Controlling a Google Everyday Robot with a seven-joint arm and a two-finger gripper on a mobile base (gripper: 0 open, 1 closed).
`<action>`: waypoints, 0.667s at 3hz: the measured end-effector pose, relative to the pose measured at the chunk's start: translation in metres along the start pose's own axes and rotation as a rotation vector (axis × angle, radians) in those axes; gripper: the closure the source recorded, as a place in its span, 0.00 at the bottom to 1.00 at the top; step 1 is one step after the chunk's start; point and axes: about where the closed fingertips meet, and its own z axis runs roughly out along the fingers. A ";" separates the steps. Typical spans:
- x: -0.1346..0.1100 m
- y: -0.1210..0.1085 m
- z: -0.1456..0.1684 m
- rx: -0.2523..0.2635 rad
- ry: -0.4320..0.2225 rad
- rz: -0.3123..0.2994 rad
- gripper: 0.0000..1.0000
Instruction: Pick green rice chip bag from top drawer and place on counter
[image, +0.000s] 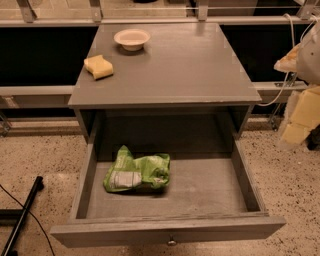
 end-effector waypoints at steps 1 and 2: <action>0.000 0.000 0.000 0.000 0.000 0.000 0.00; -0.023 0.006 0.019 0.001 -0.015 -0.046 0.00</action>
Offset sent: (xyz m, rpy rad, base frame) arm 0.0166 0.0856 -0.0552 0.0025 -0.0188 0.1580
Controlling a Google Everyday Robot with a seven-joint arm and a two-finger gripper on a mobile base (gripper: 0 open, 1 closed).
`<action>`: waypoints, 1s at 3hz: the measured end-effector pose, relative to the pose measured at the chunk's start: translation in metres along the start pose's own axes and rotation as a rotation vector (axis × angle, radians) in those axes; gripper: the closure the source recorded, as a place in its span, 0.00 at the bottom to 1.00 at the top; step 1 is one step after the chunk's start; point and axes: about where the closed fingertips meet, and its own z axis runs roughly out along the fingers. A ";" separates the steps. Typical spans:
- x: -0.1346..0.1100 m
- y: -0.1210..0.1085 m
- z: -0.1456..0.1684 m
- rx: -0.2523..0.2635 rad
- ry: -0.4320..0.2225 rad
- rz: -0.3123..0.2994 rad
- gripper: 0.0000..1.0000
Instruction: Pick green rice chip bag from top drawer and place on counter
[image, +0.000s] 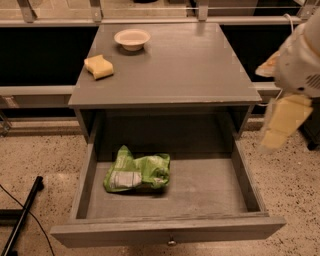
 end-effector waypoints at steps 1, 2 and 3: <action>-0.066 0.029 0.031 0.034 -0.017 -0.187 0.00; -0.078 0.056 0.062 -0.016 0.002 -0.242 0.00; -0.082 0.056 0.065 -0.024 -0.011 -0.249 0.00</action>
Offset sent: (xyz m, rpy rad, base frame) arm -0.0058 0.0705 -0.0205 -0.0421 -0.0638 0.1640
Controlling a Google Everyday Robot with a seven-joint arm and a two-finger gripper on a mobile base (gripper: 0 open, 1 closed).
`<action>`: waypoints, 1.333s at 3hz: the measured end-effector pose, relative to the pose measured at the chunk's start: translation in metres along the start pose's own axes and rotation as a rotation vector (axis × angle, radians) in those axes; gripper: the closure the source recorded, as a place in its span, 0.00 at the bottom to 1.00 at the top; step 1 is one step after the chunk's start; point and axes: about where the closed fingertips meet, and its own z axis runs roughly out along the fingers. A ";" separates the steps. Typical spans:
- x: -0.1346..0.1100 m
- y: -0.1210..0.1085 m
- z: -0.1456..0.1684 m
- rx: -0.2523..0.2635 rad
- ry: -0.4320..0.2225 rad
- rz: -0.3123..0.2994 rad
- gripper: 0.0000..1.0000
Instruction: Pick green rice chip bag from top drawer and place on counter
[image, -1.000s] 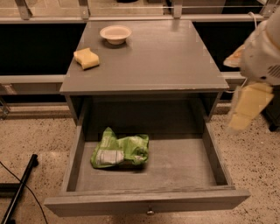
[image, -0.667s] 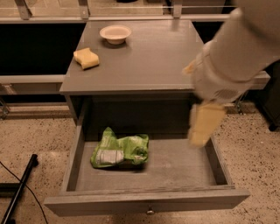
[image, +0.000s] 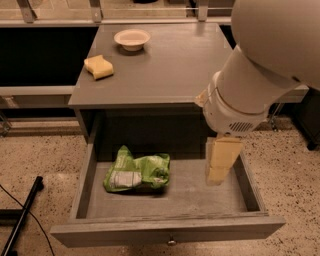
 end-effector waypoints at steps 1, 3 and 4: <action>-0.034 -0.008 0.033 -0.068 -0.129 -0.066 0.00; -0.097 -0.003 0.133 -0.132 -0.397 0.045 0.00; -0.105 -0.022 0.131 -0.055 -0.426 0.058 0.00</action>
Offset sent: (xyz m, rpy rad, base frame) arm 0.0789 0.1751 -0.1462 0.5547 0.1649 0.0132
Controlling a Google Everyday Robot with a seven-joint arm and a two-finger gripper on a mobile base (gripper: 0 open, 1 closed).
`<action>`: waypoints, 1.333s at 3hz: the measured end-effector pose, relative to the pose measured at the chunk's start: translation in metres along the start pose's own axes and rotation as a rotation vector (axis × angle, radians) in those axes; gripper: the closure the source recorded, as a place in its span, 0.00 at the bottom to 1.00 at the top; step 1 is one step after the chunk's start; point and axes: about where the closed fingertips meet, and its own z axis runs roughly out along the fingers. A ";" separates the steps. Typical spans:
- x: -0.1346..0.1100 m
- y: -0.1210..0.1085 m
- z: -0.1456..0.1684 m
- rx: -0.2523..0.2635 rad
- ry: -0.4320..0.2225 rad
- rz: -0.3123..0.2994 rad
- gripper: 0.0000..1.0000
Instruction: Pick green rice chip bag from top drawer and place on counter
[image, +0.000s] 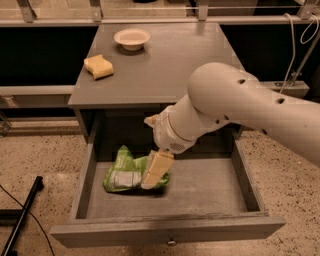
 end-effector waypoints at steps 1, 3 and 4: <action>0.010 -0.005 0.022 0.002 0.025 0.002 0.00; 0.060 -0.003 0.113 0.049 -0.008 0.015 0.00; 0.074 0.001 0.139 0.021 -0.031 0.050 0.00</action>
Offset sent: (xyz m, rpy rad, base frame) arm 0.0481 0.0241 -0.1326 0.0347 -0.0774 -0.0262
